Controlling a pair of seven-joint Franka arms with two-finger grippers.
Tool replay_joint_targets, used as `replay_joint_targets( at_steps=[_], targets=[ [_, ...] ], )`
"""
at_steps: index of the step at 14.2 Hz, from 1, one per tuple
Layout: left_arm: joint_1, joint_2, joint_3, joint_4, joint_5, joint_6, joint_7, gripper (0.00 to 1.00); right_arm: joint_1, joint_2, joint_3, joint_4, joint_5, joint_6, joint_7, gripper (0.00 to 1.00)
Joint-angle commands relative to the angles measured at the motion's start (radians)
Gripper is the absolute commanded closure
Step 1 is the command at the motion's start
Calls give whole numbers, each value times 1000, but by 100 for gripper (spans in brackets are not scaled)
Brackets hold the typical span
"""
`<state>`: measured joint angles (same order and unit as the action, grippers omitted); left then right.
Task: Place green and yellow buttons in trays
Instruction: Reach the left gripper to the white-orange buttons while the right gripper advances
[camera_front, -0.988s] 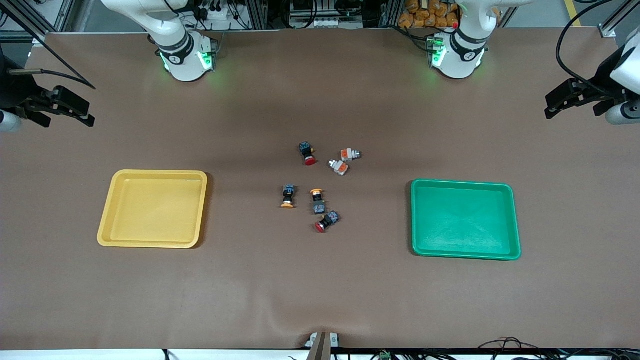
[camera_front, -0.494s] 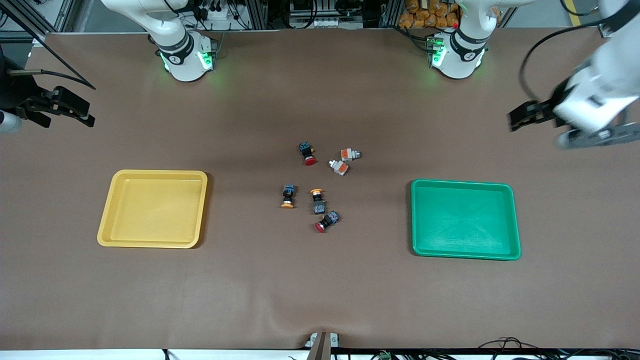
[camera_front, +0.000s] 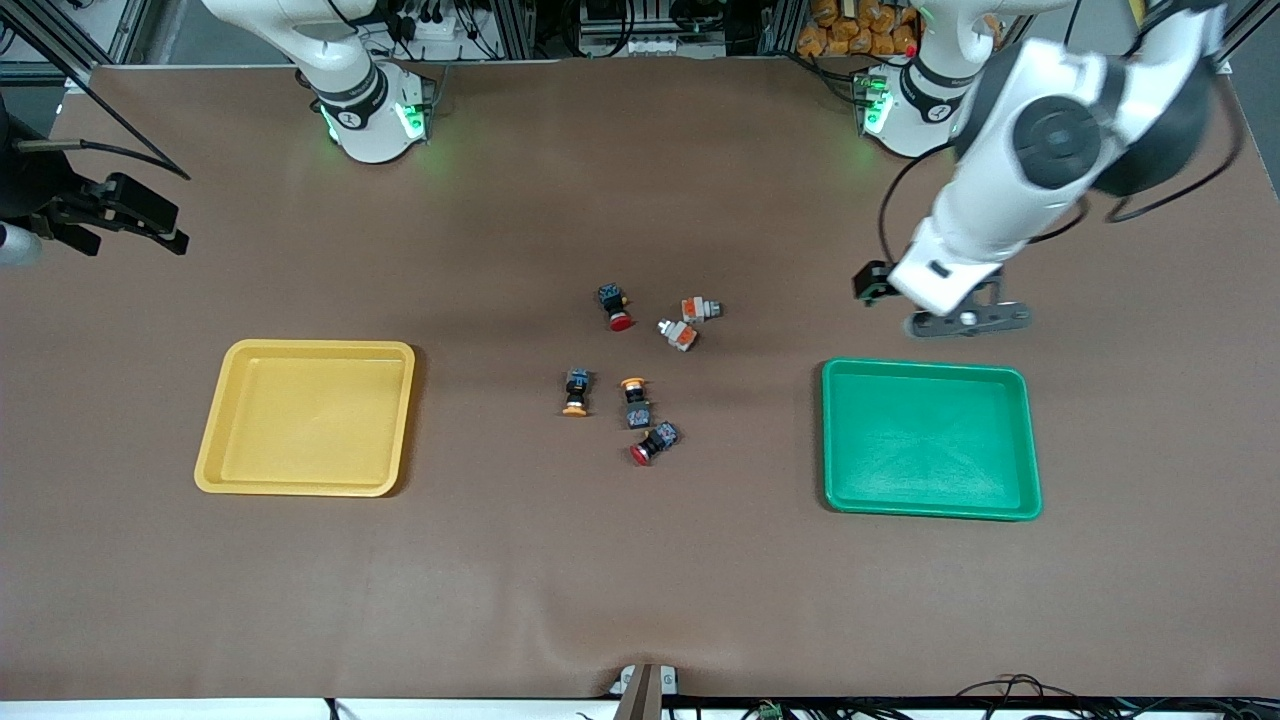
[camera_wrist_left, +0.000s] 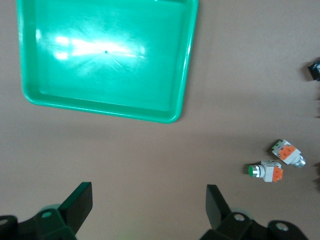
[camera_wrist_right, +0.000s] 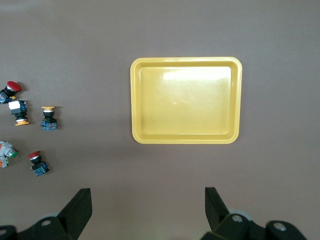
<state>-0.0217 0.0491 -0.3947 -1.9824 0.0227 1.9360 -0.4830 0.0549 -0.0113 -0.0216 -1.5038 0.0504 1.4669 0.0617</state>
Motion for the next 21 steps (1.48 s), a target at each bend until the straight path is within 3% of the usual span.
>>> replay_joint_targets(
  at_steps=[1, 6, 10, 12, 15, 21],
  targets=[
    [9, -15, -47, -96, -14, 92, -64, 0, -26, 33, 19, 23, -14, -13, 1, 0],
    [8, 57, -153, -176, -14, 191, -252, 0, -18, 92, 20, 23, -30, -5, 1, 0],
    [-24, 168, -236, -171, -12, 268, -440, 0, -24, 187, 20, 23, -30, -5, 1, 0],
    [-102, 221, -233, -170, -1, 345, -524, 0, -26, 215, 19, 25, -27, -7, 4, 0],
    [-136, 313, -233, -165, 66, 461, -621, 0, -6, 235, 23, 25, -12, 0, 15, 0],
    [-172, 469, -233, -98, 284, 498, -723, 0, 107, 284, 25, 25, 34, 82, 20, 0]
  ],
)
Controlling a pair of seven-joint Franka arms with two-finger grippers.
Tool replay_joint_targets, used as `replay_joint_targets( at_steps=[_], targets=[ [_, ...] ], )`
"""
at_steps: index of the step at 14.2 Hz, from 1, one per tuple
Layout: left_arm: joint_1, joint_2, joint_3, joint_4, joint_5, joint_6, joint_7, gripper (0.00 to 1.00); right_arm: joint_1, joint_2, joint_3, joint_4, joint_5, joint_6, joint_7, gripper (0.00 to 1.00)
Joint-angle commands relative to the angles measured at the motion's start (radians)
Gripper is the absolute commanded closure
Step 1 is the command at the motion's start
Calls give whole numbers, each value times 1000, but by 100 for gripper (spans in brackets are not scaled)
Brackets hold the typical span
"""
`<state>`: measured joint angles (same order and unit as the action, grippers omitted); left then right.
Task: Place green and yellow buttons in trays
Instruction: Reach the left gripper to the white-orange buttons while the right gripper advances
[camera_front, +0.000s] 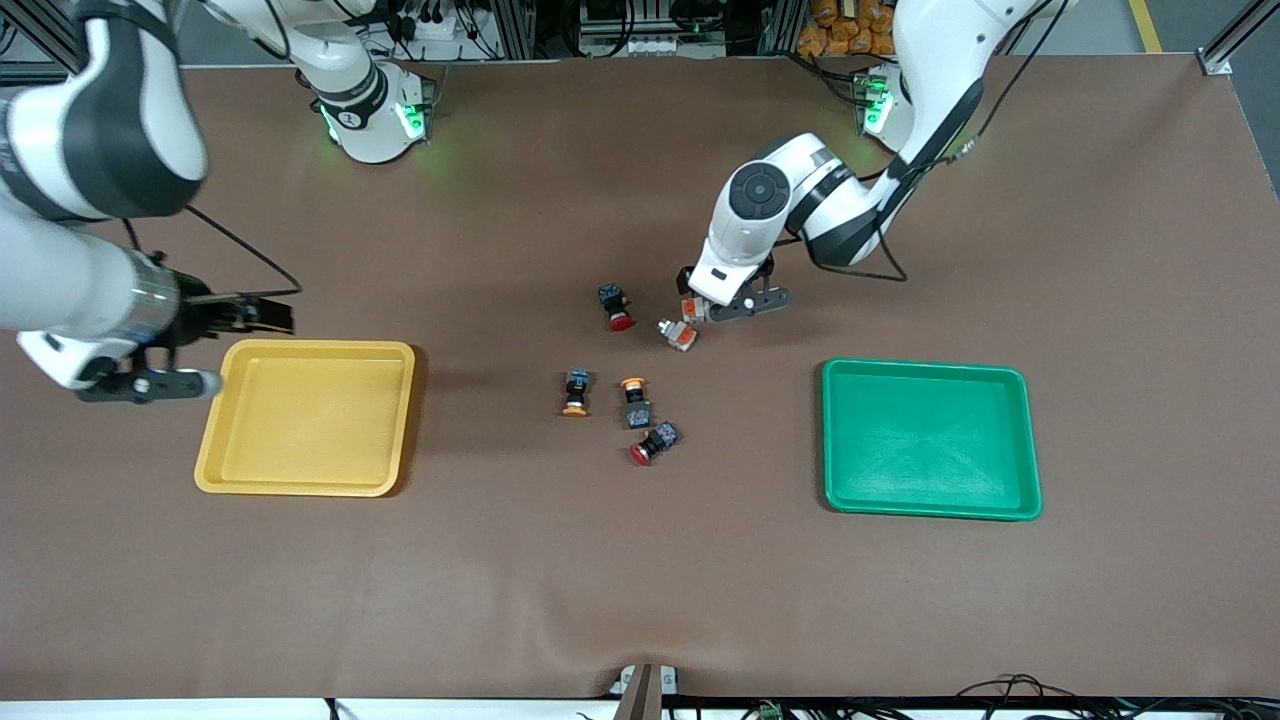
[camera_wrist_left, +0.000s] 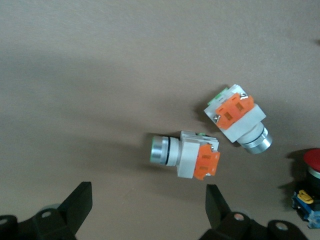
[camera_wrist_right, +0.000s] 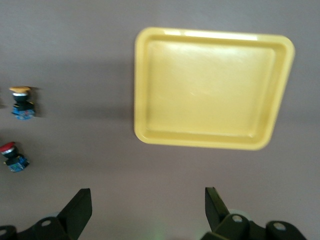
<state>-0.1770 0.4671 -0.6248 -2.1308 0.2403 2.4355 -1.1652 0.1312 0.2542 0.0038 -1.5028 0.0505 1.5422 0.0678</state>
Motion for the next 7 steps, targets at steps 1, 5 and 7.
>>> replay_joint_targets(
  at_steps=[1, 5, 7],
  targets=[
    [-18, 73, -3, 67, 91, -1, -51, 0, 42, 23, -1, 23, 76, 7, 15, 0],
    [-24, 140, -1, 101, 187, 0, -85, 0, 102, 56, -2, 21, 245, 33, 30, 0],
    [-30, 175, -1, 124, 206, 0, -112, 0, 139, 72, -1, 19, 258, 71, 33, 0]
  ],
)
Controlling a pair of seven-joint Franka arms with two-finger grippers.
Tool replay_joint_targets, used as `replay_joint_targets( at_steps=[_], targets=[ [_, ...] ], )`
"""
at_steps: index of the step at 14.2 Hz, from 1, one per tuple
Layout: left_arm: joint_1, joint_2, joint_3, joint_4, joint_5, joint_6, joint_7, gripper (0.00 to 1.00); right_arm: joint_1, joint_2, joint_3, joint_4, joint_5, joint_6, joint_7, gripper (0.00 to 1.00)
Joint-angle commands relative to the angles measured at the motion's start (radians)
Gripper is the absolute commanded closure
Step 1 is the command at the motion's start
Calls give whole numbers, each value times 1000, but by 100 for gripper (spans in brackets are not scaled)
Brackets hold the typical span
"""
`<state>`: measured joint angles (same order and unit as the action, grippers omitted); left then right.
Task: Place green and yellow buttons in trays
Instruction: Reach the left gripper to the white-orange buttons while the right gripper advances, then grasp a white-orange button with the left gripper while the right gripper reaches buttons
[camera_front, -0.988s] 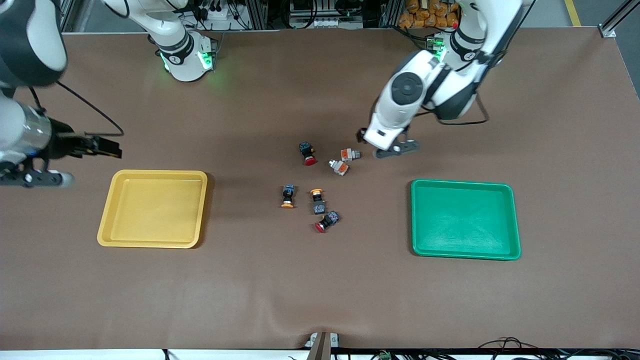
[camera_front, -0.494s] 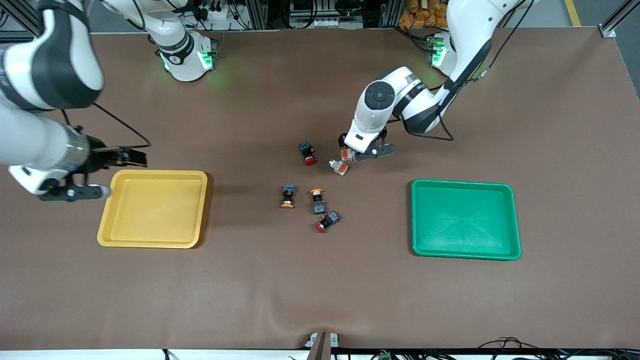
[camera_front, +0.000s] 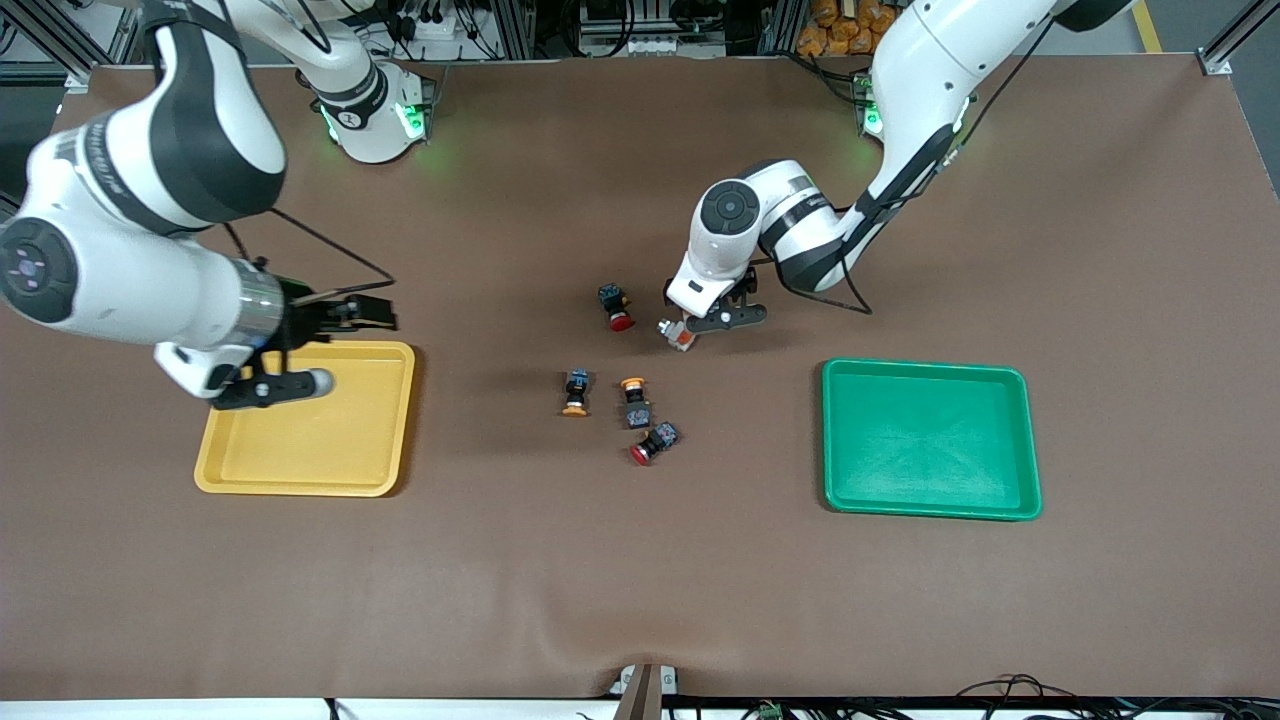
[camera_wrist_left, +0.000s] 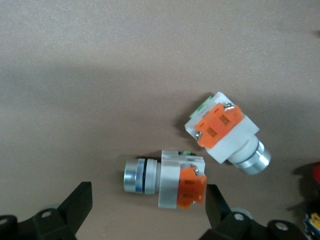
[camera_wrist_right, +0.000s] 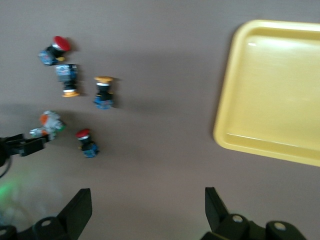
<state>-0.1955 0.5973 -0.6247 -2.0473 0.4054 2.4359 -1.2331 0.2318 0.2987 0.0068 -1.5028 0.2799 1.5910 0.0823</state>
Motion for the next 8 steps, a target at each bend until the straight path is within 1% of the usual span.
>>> replay_joint_targets(
  at_steps=[1, 2, 3, 5, 6, 7, 8],
  targets=[
    [-22, 55, -1, 48, 43, 0, -55, 0, 52, 36, -5, 18, 28, 35, 19, 0],
    [-28, 62, 0, 55, 49, 0, -60, 0, 72, 42, -5, 12, 27, 59, 19, 0],
    [-31, 68, 2, 59, 55, 0, -62, 7, 89, 45, -5, 10, 24, 76, 27, 0],
    [-30, 76, 8, 61, 85, 0, -62, 37, 107, 57, -5, 10, 25, 108, 66, 0],
    [-28, 76, 8, 61, 102, 0, -62, 59, 119, 71, -5, 9, 25, 131, 86, 0],
    [-25, 76, 10, 59, 104, 0, -62, 75, 148, 85, -7, 3, 16, 174, 108, 0],
    [-21, 75, 10, 61, 105, 0, -60, 83, 176, 88, -7, -31, 16, 249, 156, 0]
  ],
)
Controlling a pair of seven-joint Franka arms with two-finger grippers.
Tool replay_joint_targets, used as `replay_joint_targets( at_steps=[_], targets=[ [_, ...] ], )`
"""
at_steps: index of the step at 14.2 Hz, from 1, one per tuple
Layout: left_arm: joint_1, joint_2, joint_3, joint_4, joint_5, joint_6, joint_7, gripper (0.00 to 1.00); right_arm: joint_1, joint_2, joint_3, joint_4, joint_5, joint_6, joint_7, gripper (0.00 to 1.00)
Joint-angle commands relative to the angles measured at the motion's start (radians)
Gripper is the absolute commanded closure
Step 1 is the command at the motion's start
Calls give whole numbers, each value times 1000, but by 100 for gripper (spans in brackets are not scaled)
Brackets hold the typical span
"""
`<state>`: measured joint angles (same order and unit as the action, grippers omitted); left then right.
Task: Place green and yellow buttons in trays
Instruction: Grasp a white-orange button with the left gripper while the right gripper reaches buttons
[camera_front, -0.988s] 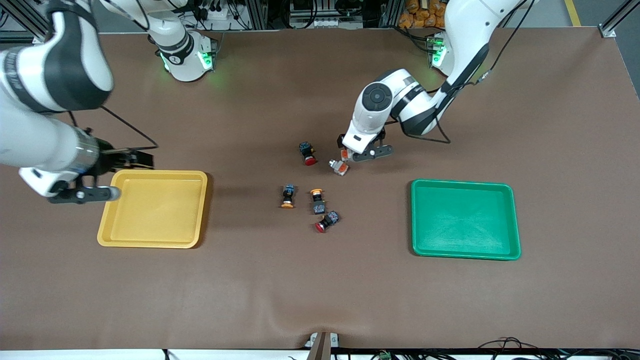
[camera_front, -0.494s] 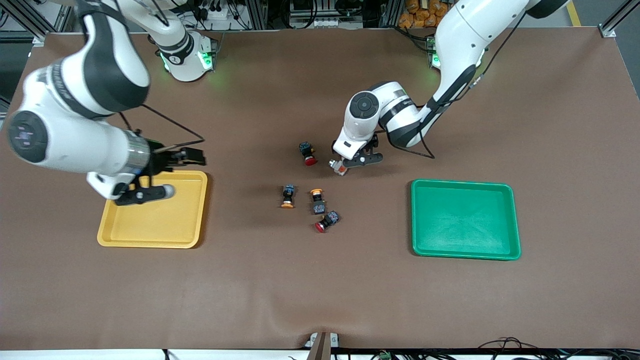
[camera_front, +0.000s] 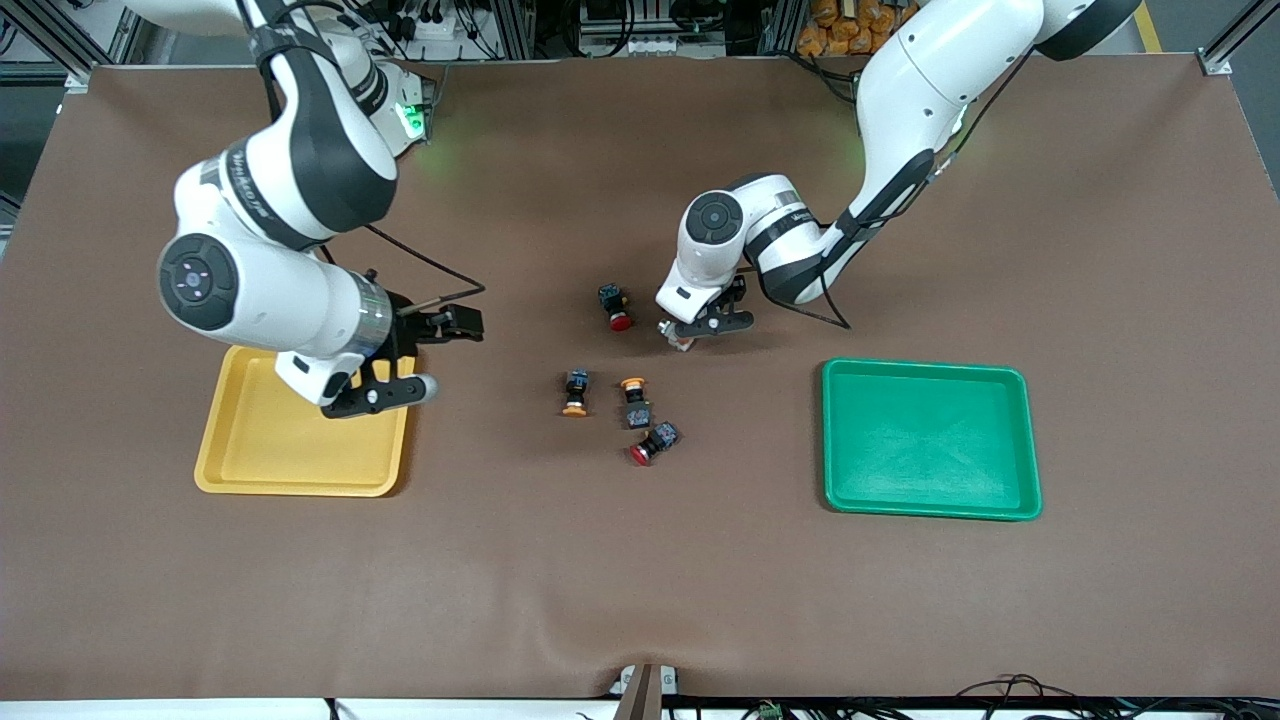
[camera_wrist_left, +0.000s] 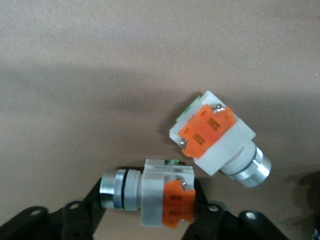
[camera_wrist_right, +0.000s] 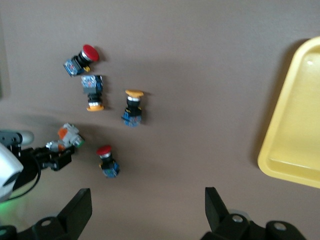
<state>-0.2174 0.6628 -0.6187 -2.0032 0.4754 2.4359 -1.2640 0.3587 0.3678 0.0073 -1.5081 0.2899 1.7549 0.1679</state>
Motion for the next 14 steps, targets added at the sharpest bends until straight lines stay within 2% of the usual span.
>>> replay_joint_targets(
  at_steps=[1, 2, 5, 8, 11, 14],
  targets=[
    [4, 8, 4, 17, 46, 0, -29, 90, 75, 22, -6, -56, 6, 166, 138, 0],
    [6, 3, 11, 17, 60, 0, -31, 100, 106, 36, -7, -67, 3, 219, 172, 0],
    [27, -46, 11, 18, 63, -11, -31, 100, 147, 100, -7, -73, 3, 317, 180, 0],
    [90, -149, 7, 0, 63, -29, -29, 100, 201, 120, -9, -148, -40, 417, 248, 0],
    [125, -198, 16, 18, 63, -167, -12, 100, 247, 125, -9, -259, -107, 553, 318, 0],
    [252, -207, 16, 29, 68, -219, 130, 100, 294, 174, -10, -285, -120, 650, 413, 0]
  ],
)
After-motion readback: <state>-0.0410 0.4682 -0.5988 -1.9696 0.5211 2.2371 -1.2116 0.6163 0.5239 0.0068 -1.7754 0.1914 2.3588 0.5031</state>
